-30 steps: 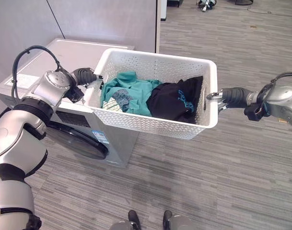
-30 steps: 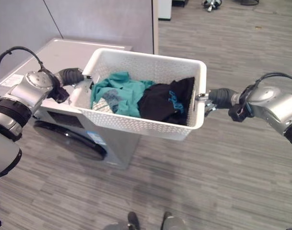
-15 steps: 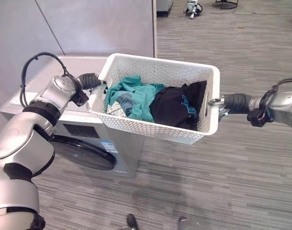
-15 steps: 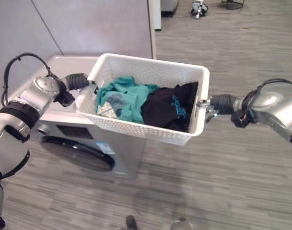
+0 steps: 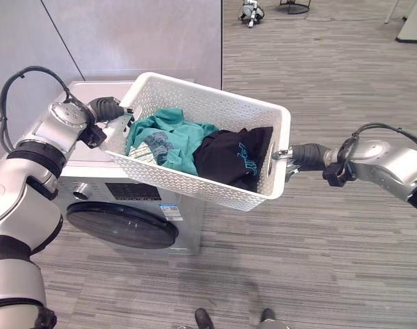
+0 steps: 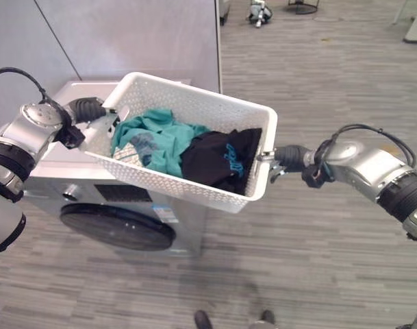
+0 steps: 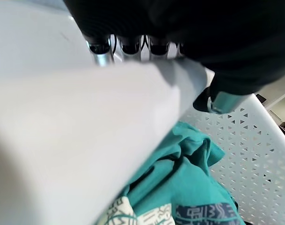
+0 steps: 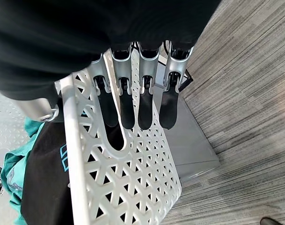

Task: Grab the laundry basket,head to the washer,open it,put in the laundry and shut it.

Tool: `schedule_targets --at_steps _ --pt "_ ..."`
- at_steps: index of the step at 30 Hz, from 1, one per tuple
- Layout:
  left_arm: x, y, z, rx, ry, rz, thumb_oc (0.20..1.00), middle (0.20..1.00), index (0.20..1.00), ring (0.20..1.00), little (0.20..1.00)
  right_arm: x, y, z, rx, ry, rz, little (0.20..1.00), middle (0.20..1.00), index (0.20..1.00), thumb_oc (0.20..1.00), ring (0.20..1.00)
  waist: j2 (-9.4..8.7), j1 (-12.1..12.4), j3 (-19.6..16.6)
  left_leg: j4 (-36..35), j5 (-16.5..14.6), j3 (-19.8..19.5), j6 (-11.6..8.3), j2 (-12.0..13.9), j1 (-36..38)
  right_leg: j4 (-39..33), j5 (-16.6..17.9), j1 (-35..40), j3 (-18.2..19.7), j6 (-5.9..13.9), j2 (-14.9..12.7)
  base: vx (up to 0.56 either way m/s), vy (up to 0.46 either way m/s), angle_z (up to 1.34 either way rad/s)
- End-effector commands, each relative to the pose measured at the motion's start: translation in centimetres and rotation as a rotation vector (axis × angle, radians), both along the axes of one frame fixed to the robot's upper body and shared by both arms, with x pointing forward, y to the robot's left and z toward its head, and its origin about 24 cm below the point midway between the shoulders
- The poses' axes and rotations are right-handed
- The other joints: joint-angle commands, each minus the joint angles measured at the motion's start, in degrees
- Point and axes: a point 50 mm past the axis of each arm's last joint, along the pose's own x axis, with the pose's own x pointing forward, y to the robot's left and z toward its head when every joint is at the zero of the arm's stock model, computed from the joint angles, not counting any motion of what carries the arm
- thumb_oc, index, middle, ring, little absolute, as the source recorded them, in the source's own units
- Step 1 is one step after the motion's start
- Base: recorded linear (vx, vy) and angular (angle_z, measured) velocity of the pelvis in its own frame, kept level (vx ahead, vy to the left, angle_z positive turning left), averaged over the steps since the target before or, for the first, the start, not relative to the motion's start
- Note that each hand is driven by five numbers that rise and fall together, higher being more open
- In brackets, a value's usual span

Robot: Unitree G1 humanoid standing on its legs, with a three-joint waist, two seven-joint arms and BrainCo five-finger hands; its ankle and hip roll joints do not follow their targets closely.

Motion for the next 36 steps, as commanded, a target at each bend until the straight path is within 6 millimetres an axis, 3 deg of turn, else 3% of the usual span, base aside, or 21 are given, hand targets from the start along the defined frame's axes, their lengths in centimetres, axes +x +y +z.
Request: schedule_targets --at_steps 1,7,9,10,12,14,15,19,21,22,23,24,25,27,30,31,32,33,34,35,36 --pt "0.6 -0.6 2.4 -0.093 -0.141 0.025 0.200 0.200 0.200 0.200 0.200 0.3 1.3 7.7 0.120 -0.241 0.062 0.200 0.200 0.200 0.200 0.200 0.00 -0.4 0.2 4.2 2.7 -2.1 -6.06 -2.1 0.4 -13.7 8.9 5.6 1.2 -1.47 8.2 0.04 -0.014 0.35" --pt "1.3 -2.5 0.4 -0.136 -0.107 -0.005 0.200 0.200 0.200 0.200 0.200 -0.1 0.1 10.5 0.131 -0.345 0.036 0.200 0.200 0.200 0.200 0.200 -1.66 0.4 1.7 27.9 5.6 -8.0 -10.58 3.0 -6.4 -13.6 7.1 10.2 1.0 -3.68 7.5 0.10 -0.100 0.43" --pt "1.5 -3.4 0.3 -0.140 -0.102 -0.023 0.200 0.200 0.200 0.200 0.200 -0.3 -0.9 10.7 0.115 -0.359 0.000 0.200 0.200 0.200 0.200 0.200 -1.91 -0.4 1.8 26.0 6.3 -4.6 -11.28 9.0 -6.5 -13.7 6.0 12.2 -0.4 -3.18 6.5 0.12 0.019 0.22" --pt "1.5 -3.3 0.3 -0.131 -0.098 -0.020 0.200 0.200 0.200 0.200 0.200 -0.3 -1.3 10.7 0.108 -0.354 -0.015 0.200 0.200 0.200 0.200 0.200 -2.22 0.0 2.0 22.9 6.7 -4.5 -9.94 9.7 -7.0 -13.8 5.9 12.8 -0.6 -3.09 5.8 0.07 0.107 0.17" --pt "1.4 -2.5 0.3 -0.111 -0.099 0.011 0.200 0.200 0.200 0.200 0.200 -0.3 -1.2 10.6 0.101 -0.354 -0.013 0.200 0.200 0.200 0.200 0.200 -1.95 0.6 0.8 12.1 8.2 -9.5 -9.97 10.7 -7.2 -13.6 4.8 13.6 0.5 -2.05 4.6 0.23 0.245 0.14" --pt "1.2 -1.6 0.3 -0.094 -0.101 0.041 0.200 0.200 0.200 0.200 0.200 0.2 -0.9 11.3 0.103 -0.385 -0.025 0.200 0.200 0.200 0.200 0.200 -1.17 1.4 0.9 6.2 13.3 -14.9 -12.17 14.4 -7.6 -12.7 3.6 15.6 1.9 -1.16 3.1 0.40 0.422 -0.40" --pt "0.8 -0.5 0.9 -0.075 -0.109 0.070 0.200 0.200 0.200 0.200 0.200 0.7 -0.2 11.4 0.097 -0.392 -0.013 0.200 0.200 0.200 0.200 0.200 -0.69 1.9 0.9 8.1 10.2 -19.0 -12.01 12.8 -6.4 -11.7 3.5 16.0 4.2 0.01 1.4 0.32 0.384 -0.56" --pt "0.9 -0.9 0.9 -0.046 -0.114 0.048 0.200 0.200 0.200 0.200 0.200 0.6 0.2 11.1 0.121 -0.378 0.008 0.200 0.200 0.200 0.200 0.200 -0.43 1.4 -0.3 10.7 6.0 -15.4 -10.95 10.4 -6.1 -14.0 6.0 17.1 5.2 2.56 -2.4 0.22 0.346 -0.44" --pt "1.1 -1.5 1.2 -0.025 -0.114 0.021 0.200 0.200 0.200 0.200 0.200 0.6 0.4 11.3 0.117 -0.380 0.024 0.200 0.200 0.200 0.200 0.200 -0.52 1.8 -1.0 13.0 2.6 -14.3 -9.36 8.2 -6.3 -14.5 9.0 17.1 5.6 4.23 -5.9 0.23 0.477 0.06" --pt "1.2 -1.9 1.2 -0.030 -0.115 0.004 0.200 0.200 0.200 0.200 0.200 0.8 0.9 11.1 0.126 -0.378 0.048 0.200 0.200 0.200 0.200 0.200 -0.71 2.1 -1.2 14.9 -0.2 -12.0 -7.62 5.4 -6.3 -14.1 16.0 16.0 5.5 6.00 -10.1 0.18 0.419 -0.30" --pt "1.2 -1.9 1.2 -0.030 -0.115 0.004 0.200 0.200 0.200 0.200 0.200 0.8 0.9 11.1 0.126 -0.378 0.048 0.200 0.200 0.200 0.200 0.200 -0.75 2.1 -1.4 14.8 -0.1 -11.9 -7.60 5.3 -6.4 -14.1 16.0 15.8 5.5 6.01 -10.2 0.24 0.723 -0.76" --pt "1.2 -2.3 1.5 -0.064 -0.132 -0.010 0.200 0.200 0.200 0.200 0.200 1.3 2.3 11.0 0.110 -0.383 0.079 0.200 0.200 0.200 0.200 0.200 0.25 3.4 -1.6 12.9 -1.2 -8.3 -6.32 3.0 -4.3 -12.4 23.4 12.9 1.7 7.21 -14.3 0.11 0.412 -0.76" --pt "1.2 -2.3 1.5 -0.064 -0.132 -0.010 0.200 0.200 0.200 0.200 0.200 1.3 2.3 11.0 0.110 -0.383 0.079 0.200 0.200 0.200 0.200 0.200 0.21 3.4 -1.7 12.7 -1.0 -8.2 -6.29 2.9 -4.4 -12.4 23.4 12.8 1.7 7.22 -14.4 0.14 0.562 -1.01" --pt "1.1 -1.9 1.4 -0.079 -0.135 0.004 0.200 0.200 0.200 0.200 0.200 1.9 3.8 11.2 0.143 -0.409 0.102 0.200 0.200 0.200 0.200 0.200 0.90 4.8 -1.5 10.2 -0.5 -4.9 -6.51 1.7 -2.5 -11.6 25.9 12.0 -9.0 8.03 -15.8 0.06 0.335 -0.75" --pt "1.2 -2.0 1.9 -0.075 -0.147 0.001 0.200 0.200 0.200 0.200 0.200 2.4 3.9 10.6 0.142 -0.391 0.081 0.200 0.200 0.200 0.200 0.200 1.48 3.3 -1.7 5.6 1.8 -5.4 -5.95 -0.5 0.4 -10.0 19.4 9.6 -2.4 6.13 -7.7 0.10 0.289 -0.49" --pt "1.2 -2.0 1.9 -0.075 -0.148 0.001 0.200 0.200 0.200 0.200 0.200 2.4 3.9 10.6 0.142 -0.391 0.082 0.200 0.200 0.200 0.200 0.200 1.49 3.3 -1.6 5.5 1.8 -5.3 -5.97 -0.6 0.5 -9.9 19.4 9.7 -2.4 6.12 -7.7 0.10 0.251 0.04" --pt "1.1 -1.7 2.1 -0.065 -0.149 0.013 0.200 0.200 0.200 0.200 0.200 2.5 4.6 10.4 0.152 -0.378 0.100 0.200 0.200 0.200 0.200 0.200 1.92 3.1 -1.7 3.6 2.9 -5.1 -6.00 -1.0 1.4 -9.0 13.5 9.5 -3.3 4.05 -2.3 0.05 0.154 0.11" --pt "1.1 -1.7 2.1 -0.065 -0.149 0.013 0.200 0.200 0.200 0.200 0.200 2.5 4.6 10.4 0.151 -0.378 0.100 0.200 0.200 0.200 0.200 0.200 1.91 3.1 -1.7 3.5 2.9 -5.1 -6.01 -1.0 1.5 -8.9 13.5 9.5 -3.3 4.04 -2.3 0.08 0.246 -0.03" --pt "1.0 -1.5 2.6 -0.050 -0.164 0.017 0.200 0.200 0.200 0.200 0.200 2.6 4.6 10.2 0.161 -0.376 0.095 0.200 0.200 0.200 0.200 0.200 1.48 2.4 -1.5 2.5 4.7 -6.2 -6.39 -2.1 1.6 -8.0 9.3 7.5 -0.2 1.62 4.4 0.04 0.129 0.13" --pt "0.9 -1.2 2.7 -0.056 -0.167 0.027 0.200 0.200 0.200 0.200 0.200 2.5 4.7 10.4 0.163 -0.380 0.102 0.200 0.200 0.200 0.200 0.200 0.88 1.9 -1.2 2.0 5.0 -6.8 -6.50 -3.0 2.0 -8.0 8.4 7.0 0.5 0.68 7.3 0.04 0.129 0.40" --pt "0.9 -1.2 2.7 -0.056 -0.167 0.027 0.200 0.200 0.200 0.200 0.200 2.5 4.7 10.4 0.163 -0.380 0.102 0.200 0.200 0.200 0.200 0.200 0.89 1.9 -1.3 2.0 5.0 -6.8 -6.50 -2.9 1.8 -8.1 8.5 6.8 0.5 0.64 7.3 0.05 0.092 0.61"
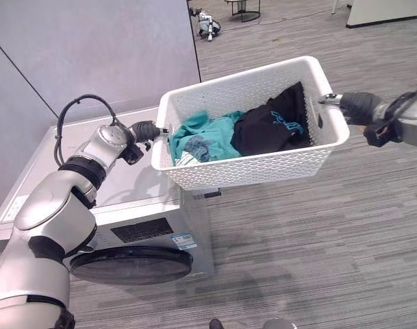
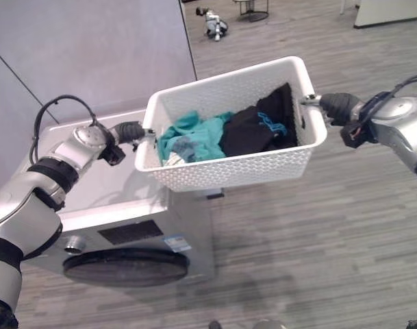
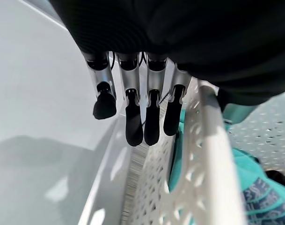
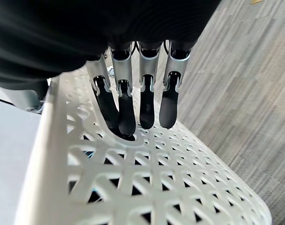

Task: Grab the laundry basket,head to the washer,open it,put in the laundry and shut it.

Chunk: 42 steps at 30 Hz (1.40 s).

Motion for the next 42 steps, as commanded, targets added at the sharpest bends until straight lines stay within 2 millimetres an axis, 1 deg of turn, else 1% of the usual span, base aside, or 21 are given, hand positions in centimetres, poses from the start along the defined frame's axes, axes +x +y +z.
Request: schedule_targets --at_steps 1,6,7,8,10,11,12,13,14,16,20,22,26,31,32,36,37,38,39,41,42 --pt "-0.2 4.4 8.3 -0.035 -0.269 0.172 0.200 0.200 0.200 0.200 0.200 0.5 10.0 4.1 0.201 -0.150 0.427 0.200 0.200 0.200 0.200 0.200 -5.41 3.8 -0.9 2.6 4.3 5.8 -5.19 -3.7 -0.4 -5.5 10.6 -0.4 -3.6 0.47 4.8 0.05 0.066 0.43" --pt "0.1 2.8 8.0 -0.071 -0.272 0.117 0.200 0.200 0.200 0.200 0.200 -0.6 8.4 4.9 0.180 -0.162 0.417 0.200 0.200 0.200 0.200 0.200 -5.49 3.2 -1.8 3.4 3.2 3.6 -5.24 -4.3 -0.5 -10.6 12.2 2.1 -1.7 -0.21 4.8 0.06 -0.030 0.50" --pt "0.2 2.2 7.9 -0.053 -0.261 0.086 0.200 0.200 0.200 0.200 0.200 -1.2 6.0 5.8 0.157 -0.186 0.352 0.200 0.200 0.200 0.200 0.200 -6.10 2.4 -1.8 10.2 2.6 3.0 -6.30 -4.1 -1.9 -12.1 12.9 3.5 -1.8 -0.32 4.0 0.05 -0.102 0.45" --pt "0.2 2.1 7.9 -0.053 -0.261 0.085 0.200 0.200 0.200 0.200 0.200 -1.2 6.0 5.9 0.157 -0.186 0.351 0.200 0.200 0.200 0.200 0.200 -6.08 2.4 -1.8 10.5 2.4 3.0 -6.33 -4.0 -2.1 -12.2 12.9 3.6 -1.9 -0.34 4.1 0.06 -0.149 0.53" --pt "0.3 1.7 8.3 -0.046 -0.263 0.061 0.200 0.200 0.200 0.200 0.200 -1.6 4.8 6.6 0.126 -0.197 0.322 0.200 0.200 0.200 0.200 0.200 -7.03 2.2 -1.2 18.4 4.4 3.2 -8.86 -2.5 -4.7 -12.6 12.9 4.8 -2.5 -0.73 3.3 0.02 -0.090 0.80" --pt "0.3 1.0 9.1 -0.044 -0.278 0.028 0.200 0.200 0.200 0.200 0.200 -2.2 2.6 7.5 0.066 -0.210 0.239 0.200 0.200 0.200 0.200 0.200 -8.23 1.8 -0.2 22.7 8.2 9.9 -11.81 4.4 -7.0 -13.2 12.6 6.9 -4.8 -0.97 1.7 0.08 -0.047 0.76" --pt "0.4 0.5 9.3 -0.042 -0.280 0.010 0.200 0.200 0.200 0.200 0.200 -2.4 1.8 7.6 0.054 -0.207 0.210 0.200 0.200 0.200 0.200 0.200 -8.62 1.3 -0.6 21.5 6.9 12.3 -11.93 6.8 -6.6 -13.9 11.9 7.7 -5.4 -0.56 1.0 0.03 -0.044 0.58" --pt "0.4 0.4 9.4 -0.043 -0.281 0.009 0.200 0.200 0.200 0.200 0.200 -2.4 1.8 7.7 0.053 -0.208 0.210 0.200 0.200 0.200 0.200 0.200 -8.63 1.5 -0.3 21.5 7.4 13.1 -11.19 6.9 -6.6 -13.8 12.4 7.5 -5.5 -0.79 0.9 0.08 0.115 0.79" --pt "0.3 1.1 10.1 0.010 -0.279 0.030 0.200 0.200 0.200 0.200 0.200 -2.2 1.6 8.9 0.012 -0.225 0.185 0.200 0.200 0.200 0.200 0.200 -8.73 2.6 -1.3 14.2 6.5 7.5 -9.29 6.3 -8.0 -14.1 11.8 7.6 -4.7 0.00 -0.1 0.02 0.109 0.76" --pt "0.2 1.3 10.6 0.008 -0.291 0.039 0.200 0.200 0.200 0.200 0.200 -2.1 1.9 9.2 0.008 -0.229 0.185 0.200 0.200 0.200 0.200 0.200 -8.44 2.5 -1.5 9.9 6.8 6.6 -9.14 6.7 -6.9 -14.2 11.8 7.7 -4.5 0.38 -0.4 0.10 0.145 0.17" --pt "-0.1 2.5 11.9 0.045 -0.326 0.087 0.200 0.200 0.200 0.200 0.200 -1.4 1.6 10.6 -0.006 -0.274 0.131 0.200 0.200 0.200 0.200 0.200 -7.38 2.9 -2.5 0.4 13.1 6.6 -11.31 11.9 -5.5 -14.3 11.3 8.3 -3.8 1.64 -1.4 0.14 0.188 -0.15" --pt "-0.7 3.9 13.6 0.055 -0.372 0.139 0.200 0.200 0.200 0.200 0.200 -0.7 3.3 10.7 -0.015 -0.272 0.166 0.200 0.200 0.200 0.200 0.200 -5.74 3.2 -3.3 0.6 9.0 3.5 -10.70 9.6 -2.7 -14.3 11.5 8.1 -0.8 3.82 -3.6 0.27 0.495 -0.42" --pt "-0.9 3.9 14.8 0.109 -0.395 0.134 0.200 0.200 0.200 0.200 0.200 -0.1 5.0 10.1 -0.016 -0.245 0.232 0.200 0.200 0.200 0.200 0.200 -5.00 3.9 -3.6 0.3 4.4 6.4 -7.35 4.1 -1.8 -14.3 16.6 6.3 1.1 7.62 -9.8 0.18 0.456 -0.25" --pt "-1.0 3.8 15.8 0.096 -0.427 0.142 0.200 0.200 0.200 0.200 0.200 0.6 6.4 9.2 0.003 -0.226 0.264 0.200 0.200 0.200 0.200 0.200 -4.83 4.6 -3.8 -0.4 2.8 8.7 -5.90 1.5 -1.5 -14.3 23.2 3.8 2.6 9.51 -12.7 0.11 0.286 -0.37" --pt "-1.0 4.0 16.0 0.081 -0.433 0.157 0.200 0.200 0.200 0.200 0.200 1.0 7.3 8.7 0.025 -0.215 0.284 0.200 0.200 0.200 0.200 0.200 -4.95 4.7 -3.8 -0.9 2.4 9.8 -5.68 0.9 -1.0 -14.3 26.6 3.0 2.3 10.15 -13.5 0.15 0.284 -0.33" --pt "-1.0 3.9 16.0 0.090 -0.430 0.166 0.200 0.200 0.200 0.200 0.200 1.6 8.3 7.7 0.042 -0.188 0.302 0.200 0.200 0.200 0.200 0.200 -5.20 5.2 -4.0 -1.2 1.6 10.7 -5.36 0.1 -0.6 -14.3 31.4 2.2 1.0 10.43 -14.3 0.12 0.197 -0.12" --pt "-1.1 4.3 16.2 0.076 -0.442 0.186 0.200 0.200 0.200 0.200 0.200 1.8 9.5 7.4 0.062 -0.194 0.328 0.200 0.200 0.200 0.200 0.200 -5.65 5.9 -4.1 -1.1 1.2 11.6 -5.47 -0.1 -0.2 -14.3 34.4 1.5 -3.1 10.43 -15.2 0.19 0.243 -0.09" --pt "-1.3 4.7 16.4 0.067 -0.449 0.203 0.200 0.200 0.200 0.200 0.200 1.8 10.8 7.5 0.073 -0.210 0.364 0.200 0.200 0.200 0.200 0.200 -5.56 6.8 -4.0 -1.2 0.0 12.0 -5.87 -0.1 0.7 -14.3 33.7 1.6 -9.2 10.43 -14.9 0.16 0.204 -0.16" --pt "-1.3 4.7 16.4 0.067 -0.449 0.203 0.200 0.200 0.200 0.200 0.200 1.8 10.8 7.5 0.073 -0.210 0.364 0.200 0.200 0.200 0.200 0.200 -5.52 6.8 -4.0 -1.2 0.0 11.9 -5.87 -0.1 0.7 -14.3 33.7 1.7 -9.3 10.43 -14.9 0.14 0.288 -0.51" --pt "-1.6 5.5 16.8 0.083 -0.457 0.230 0.200 0.200 0.200 0.200 0.200 1.8 11.9 7.9 0.101 -0.218 0.398 0.200 0.200 0.200 0.200 0.200 -6.11 6.7 -3.6 -1.7 -0.1 13.0 -5.11 -1.5 1.7 -12.5 24.4 1.4 -10.2 10.13 -8.8 0.09 0.318 -0.37" --pt "-1.7 5.6 16.8 0.083 -0.460 0.234 0.200 0.200 0.200 0.200 0.200 1.8 12.3 8.1 0.123 -0.224 0.411 0.200 0.200 0.200 0.200 0.200 -6.30 6.4 -3.2 -1.8 0.8 12.8 -5.26 -2.0 2.0 -11.3 18.3 1.0 -9.8 7.96 -3.5 0.03 0.210 0.04"
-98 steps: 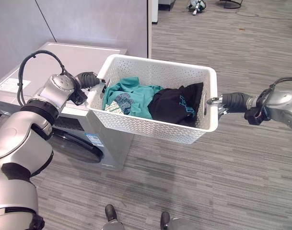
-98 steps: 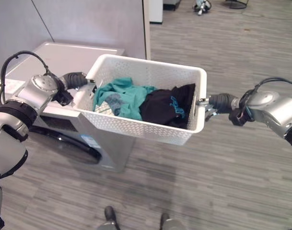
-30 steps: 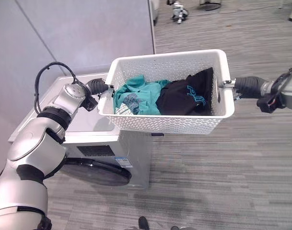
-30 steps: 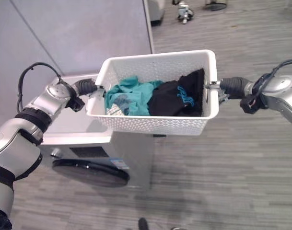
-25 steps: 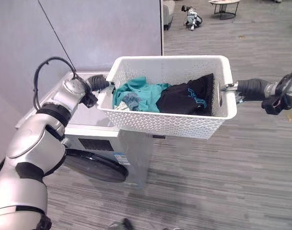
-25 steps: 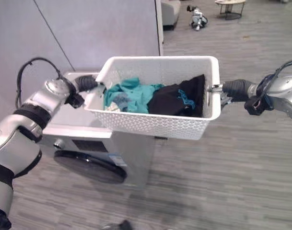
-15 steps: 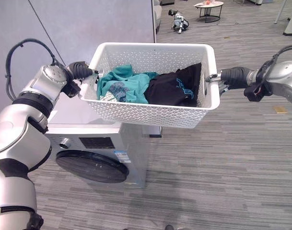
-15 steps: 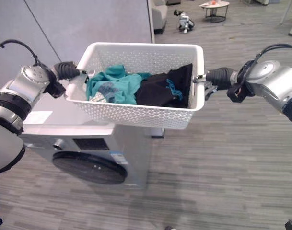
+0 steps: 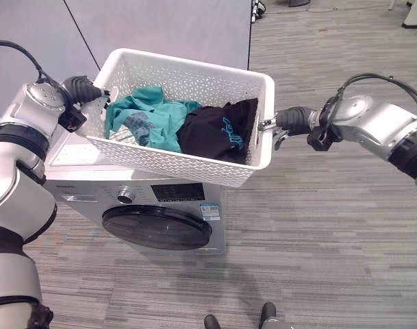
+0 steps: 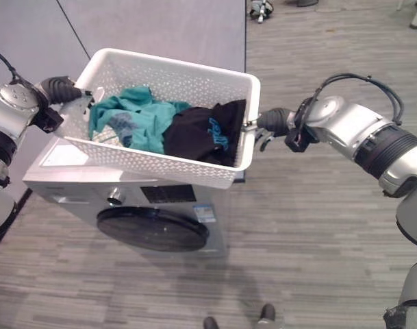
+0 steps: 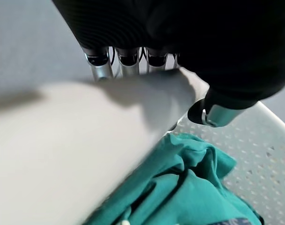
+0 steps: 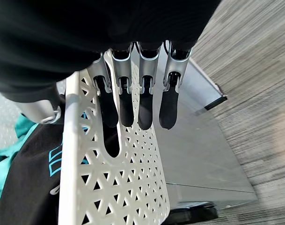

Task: Grab the laundry basket,head to the washer,open it,put in the laundry and shut it.

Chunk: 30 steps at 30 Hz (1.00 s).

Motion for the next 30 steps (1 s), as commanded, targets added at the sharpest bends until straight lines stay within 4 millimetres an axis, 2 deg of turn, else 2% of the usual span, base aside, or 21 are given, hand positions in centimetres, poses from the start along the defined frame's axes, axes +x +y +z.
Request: schedule_targets --at_steps 1,2,4,6,7,8,9,10,11,12,13,14,15,16,17,19,20,24,26,27,30 --pt "-0.2 -2.3 7.4 -0.014 -0.247 -0.056 0.200 0.200 0.200 0.200 0.200 -0.1 3.4 9.3 0.274 -0.291 0.111 0.200 0.200 0.200 0.200 0.200 -3.58 0.4 0.1 0.3 5.6 0.7 -6.85 -1.0 3.4 -10.4 5.3 9.2 2.3 2.81 9.9 0.01 0.113 -0.03" --pt "-0.2 -2.3 7.4 -0.014 -0.247 -0.056 0.200 0.200 0.200 0.200 0.200 -0.1 3.4 9.3 0.274 -0.291 0.111 0.200 0.200 0.200 0.200 0.200 -3.58 0.4 0.1 0.3 5.7 0.7 -6.87 -1.0 3.4 -10.3 5.2 9.2 2.3 2.79 9.9 0.00 0.042 -0.08" --pt "0.0 -2.5 6.8 -0.031 -0.241 -0.064 0.200 0.200 0.200 0.200 0.200 -0.2 3.0 9.7 0.268 -0.304 0.104 0.200 0.200 0.200 0.200 0.200 -3.61 -0.7 0.6 1.2 5.7 -1.7 -7.17 -1.7 4.1 -10.6 4.2 7.4 6.1 0.58 13.0 0.10 0.035 0.06" --pt "0.3 -3.2 6.4 -0.057 -0.244 -0.082 0.200 0.200 0.200 0.200 0.200 -0.6 2.1 10.6 0.249 -0.340 0.079 0.200 0.200 0.200 0.200 0.200 -2.80 -2.5 1.6 2.3 4.4 -4.6 -6.98 -2.0 4.6 -10.6 3.8 7.0 8.7 -0.67 13.1 0.14 0.000 0.83" --pt "1.0 -4.6 5.3 -0.130 -0.242 -0.122 0.200 0.200 0.200 0.200 0.200 -1.1 2.3 10.8 0.252 -0.339 0.103 0.200 0.200 0.200 0.200 0.200 -2.89 -3.6 1.0 5.6 2.7 -5.4 -7.09 -2.1 4.1 -12.1 4.1 8.8 9.0 -1.27 13.3 0.21 -0.113 1.53" --pt "1.0 -4.2 4.5 -0.111 -0.215 -0.115 0.200 0.200 0.200 0.200 0.200 -1.5 1.4 10.9 0.202 -0.336 0.097 0.200 0.200 0.200 0.200 0.200 -3.51 -3.7 2.0 15.6 3.6 -6.9 -9.08 -0.7 2.1 -11.6 3.4 10.7 8.4 -2.35 12.8 0.18 -0.117 1.58" --pt "1.0 -4.2 4.5 -0.110 -0.215 -0.115 0.200 0.200 0.200 0.200 0.200 -1.5 1.4 10.9 0.202 -0.337 0.097 0.200 0.200 0.200 0.200 0.200 -3.56 -3.7 1.8 15.7 3.7 -6.9 -9.06 -0.8 1.8 -11.6 3.4 10.4 8.4 -2.37 12.8 0.17 -0.122 0.66" --pt "1.2 -4.4 3.9 -0.101 -0.193 -0.115 0.200 0.200 0.200 0.200 0.200 -1.8 0.7 11.2 0.181 -0.346 0.084 0.200 0.200 0.200 0.200 0.200 -4.68 -3.1 3.0 23.8 6.9 -7.6 -11.69 1.3 -1.7 -11.8 2.5 13.0 8.0 -3.13 11.9 0.10 -0.083 0.33" --pt "1.3 -4.6 3.6 -0.109 -0.183 -0.121 0.200 0.200 0.200 0.200 0.200 -2.0 0.4 11.2 0.176 -0.349 0.079 0.200 0.200 0.200 0.200 0.200 -5.41 -3.2 3.2 25.5 7.9 -5.7 -12.13 3.8 -3.3 -12.1 2.2 14.0 7.2 -3.17 11.1 0.10 -0.083 0.18" --pt "1.3 -4.7 3.6 -0.109 -0.183 -0.122 0.200 0.200 0.200 0.200 0.200 -2.0 0.4 11.2 0.176 -0.349 0.079 0.200 0.200 0.200 0.200 0.200 -5.32 -3.1 3.3 25.9 7.7 -5.8 -12.18 3.9 -3.4 -12.1 2.2 14.0 7.2 -3.20 11.3 0.09 -0.033 0.33" --pt "1.5 -5.2 3.4 -0.115 -0.180 -0.138 0.200 0.200 0.200 0.200 0.200 -2.1 -0.8 11.4 0.179 -0.363 0.039 0.200 0.200 0.200 0.200 0.200 -5.64 -3.7 3.3 24.3 7.4 -0.8 -12.09 7.7 -3.2 -12.8 2.0 15.3 5.9 -2.79 10.5 0.11 0.036 0.31" --pt "1.6 -5.6 2.9 -0.117 -0.165 -0.148 0.200 0.200 0.200 0.200 0.200 -2.2 -1.7 11.3 0.180 -0.365 0.009 0.200 0.200 0.200 0.200 0.200 -5.66 -3.9 3.0 20.4 6.4 2.1 -11.40 9.2 -2.6 -13.1 1.5 15.9 5.0 -2.26 9.7 0.23 0.089 0.37" --pt "1.7 -5.6 2.5 -0.104 -0.150 -0.146 0.200 0.200 0.200 0.200 0.200 -2.2 -2.3 11.0 0.169 -0.363 -0.014 0.200 0.200 0.200 0.200 0.200 -5.29 -3.5 2.6 18.5 3.8 0.0 -11.20 8.4 -2.9 -13.4 0.2 16.9 5.2 -1.73 9.5 0.19 0.149 0.38" --pt "1.7 -5.6 2.8 -0.095 -0.154 -0.143 0.200 0.200 0.200 0.200 0.200 -2.1 -2.1 11.1 0.157 -0.371 -0.010 0.200 0.200 0.200 0.200 0.200 -5.20 -2.9 1.9 14.6 4.7 -2.5 -9.55 6.6 -4.5 -13.3 0.4 16.4 5.6 -1.58 9.2 0.22 0.156 0.50" --pt "1.6 -5.6 3.0 -0.093 -0.161 -0.141 0.200 0.200 0.200 0.200 0.200 -2.2 -1.3 11.1 0.162 -0.373 0.019 0.200 0.200 0.200 0.200 0.200 -5.00 -2.4 1.7 11.4 6.0 -5.1 -9.62 6.6 -5.6 -13.3 0.5 16.7 6.3 -1.28 9.0 0.17 0.135 0.41" --pt "1.4 -4.7 3.5 -0.064 -0.166 -0.110 0.200 0.200 0.200 0.200 0.200 -1.7 0.1 10.4 0.182 -0.341 0.051 0.200 0.200 0.200 0.200 0.200 -5.78 -1.5 2.0 13.1 5.4 -11.6 -9.21 6.0 -5.9 -12.4 -0.1 18.1 9.7 -1.31 7.8 0.31 0.194 -0.56" --pt "1.3 -4.5 3.7 -0.050 -0.167 -0.102 0.200 0.200 0.200 0.200 0.200 -1.7 0.2 10.2 0.179 -0.328 0.057 0.200 0.200 0.200 0.200 0.200 -5.81 -1.3 1.7 13.1 5.0 -12.7 -9.08 5.6 -5.3 -12.5 -0.1 18.3 10.5 -1.22 7.6 0.35 0.257 -1.39" --pt "0.6 -2.2 3.3 0.047 -0.117 -0.039 0.200 0.200 0.200 0.200 0.200 -1.9 2.0 8.7 0.151 -0.250 0.147 0.200 0.200 0.200 0.200 0.200 -4.95 -0.2 0.5 11.7 1.3 -12.7 -6.66 2.4 -2.6 -12.3 2.4 18.9 14.4 1.75 4.1 0.25 0.298 -0.62" --pt "0.6 -2.2 3.5 0.061 -0.121 -0.044 0.200 0.200 0.200 0.200 0.200 -1.9 2.1 8.3 0.155 -0.238 0.157 0.200 0.200 0.200 0.200 0.200 -4.70 0.1 0.3 11.3 1.5 -11.6 -6.47 2.2 -2.1 -12.7 3.4 19.0 14.7 2.17 3.5 0.15 0.278 -0.70" --pt "0.3 -1.7 4.0 0.107 -0.118 -0.024 0.200 0.200 0.200 0.200 0.200 -1.5 2.0 7.3 0.118 -0.210 0.152 0.200 0.200 0.200 0.200 0.200 -3.80 0.8 -0.5 9.5 0.6 -9.1 -5.54 0.5 -0.8 -13.2 7.0 17.4 15.6 4.21 1.3 0.14 0.360 -0.61" --pt "0.3 -1.9 4.6 0.097 -0.148 -0.026 0.200 0.200 0.200 0.200 0.200 -1.3 3.2 6.2 0.152 -0.183 0.183 0.200 0.200 0.200 0.200 0.200 -3.00 1.7 -1.1 6.6 1.5 -7.0 -5.46 -0.5 -0.1 -13.6 11.0 15.2 15.7 5.88 0.3 0.11 0.308 -0.40"
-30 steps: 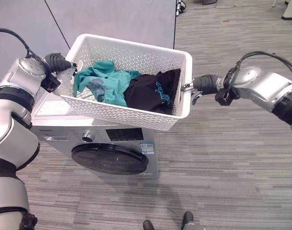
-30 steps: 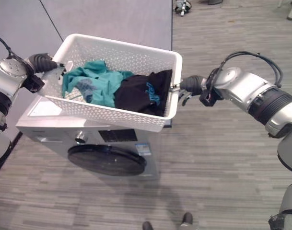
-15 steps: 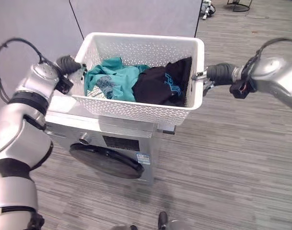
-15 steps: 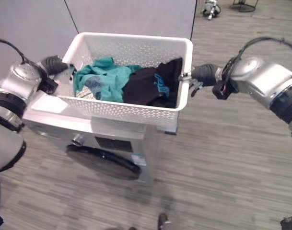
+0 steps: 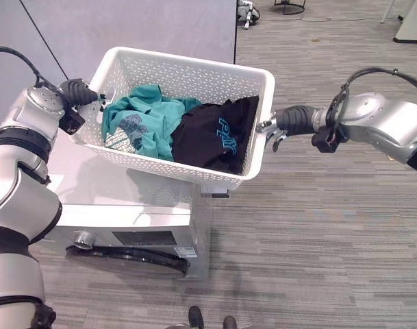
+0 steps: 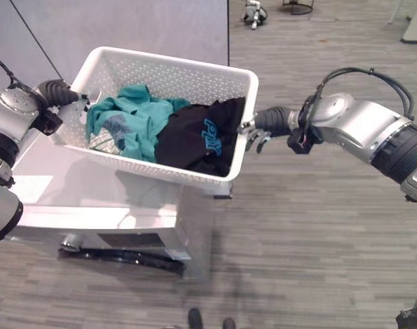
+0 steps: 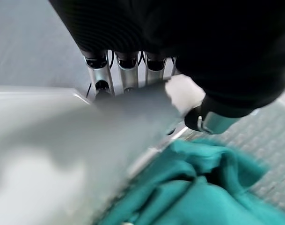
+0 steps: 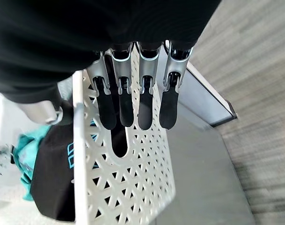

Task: Grab the laundry basket,head to the washer,open it,put in the laundry and shut it.

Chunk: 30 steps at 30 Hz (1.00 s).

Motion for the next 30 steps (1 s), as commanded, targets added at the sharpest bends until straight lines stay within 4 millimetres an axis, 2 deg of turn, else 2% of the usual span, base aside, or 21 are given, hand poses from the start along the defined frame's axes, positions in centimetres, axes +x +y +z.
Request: schedule_targets --at_steps 1,3,7,14,16,24,30 --pt "0.4 -2.7 5.9 0.005 -0.202 -0.085 0.200 0.200 0.200 0.200 0.200 0.7 2.5 6.1 0.152 -0.208 0.073 0.200 0.200 0.200 0.200 0.200 -1.09 4.5 -4.9 1.2 -5.6 3.1 -5.08 -1.3 2.0 -7.3 14.5 2.6 -0.1 13.39 -12.6 0.07 0.176 -0.35" --pt "0.4 -2.9 6.3 0.004 -0.218 -0.090 0.200 0.200 0.200 0.200 0.200 1.1 2.4 5.5 0.163 -0.197 0.053 0.200 0.200 0.200 0.200 0.200 -1.22 5.1 -5.2 -0.3 -4.7 3.3 -5.21 -1.8 2.1 -7.4 17.0 2.1 -0.3 14.12 -13.0 0.07 0.137 -0.14" --pt "0.4 -3.4 7.0 0.009 -0.236 -0.100 0.200 0.200 0.200 0.200 0.200 1.4 2.9 4.8 0.167 -0.178 0.053 0.200 0.200 0.200 0.200 0.200 -1.53 5.9 -5.5 -2.6 -3.9 3.0 -5.35 -2.1 2.2 -7.4 18.7 1.1 -2.0 14.62 -13.3 0.07 0.102 0.02" --pt "0.0 -3.8 9.4 0.097 -0.275 -0.095 0.200 0.200 0.200 0.200 0.200 1.7 4.3 4.5 0.193 -0.163 0.068 0.200 0.200 0.200 0.200 0.200 -3.65 8.2 -5.3 -2.1 -4.4 1.6 -5.24 -2.1 0.3 -7.4 21.8 -1.2 -4.7 15.52 -14.1 0.06 0.019 0.12" --pt "-0.1 -3.6 9.5 0.114 -0.278 -0.083 0.200 0.200 0.200 0.200 0.200 1.8 4.6 4.3 0.192 -0.161 0.067 0.200 0.200 0.200 0.200 0.200 -4.26 8.6 -5.2 -2.6 -4.2 1.4 -5.22 -2.1 0.1 -7.4 22.6 -1.7 -4.7 15.71 -14.1 0.05 -0.013 0.17" --pt "0.5 -4.0 7.4 0.088 -0.235 -0.094 0.200 0.200 0.200 0.200 0.200 1.9 5.7 3.0 0.167 -0.101 0.093 0.200 0.200 0.200 0.200 0.200 -5.60 8.9 -4.3 -2.1 -4.8 0.6 -4.87 -2.4 -0.3 -7.4 22.9 -1.8 -4.5 15.49 -14.3 0.03 -0.015 0.12" --pt "0.5 -2.4 4.7 0.105 -0.147 -0.051 0.200 0.200 0.200 0.200 0.200 1.2 6.6 2.7 0.099 -0.067 0.158 0.200 0.200 0.200 0.200 0.200 -6.15 8.5 -4.2 -1.2 -5.4 0.8 -4.95 -2.2 0.0 -7.4 22.2 -1.2 -4.7 15.39 -14.1 0.00 -0.021 -0.04"
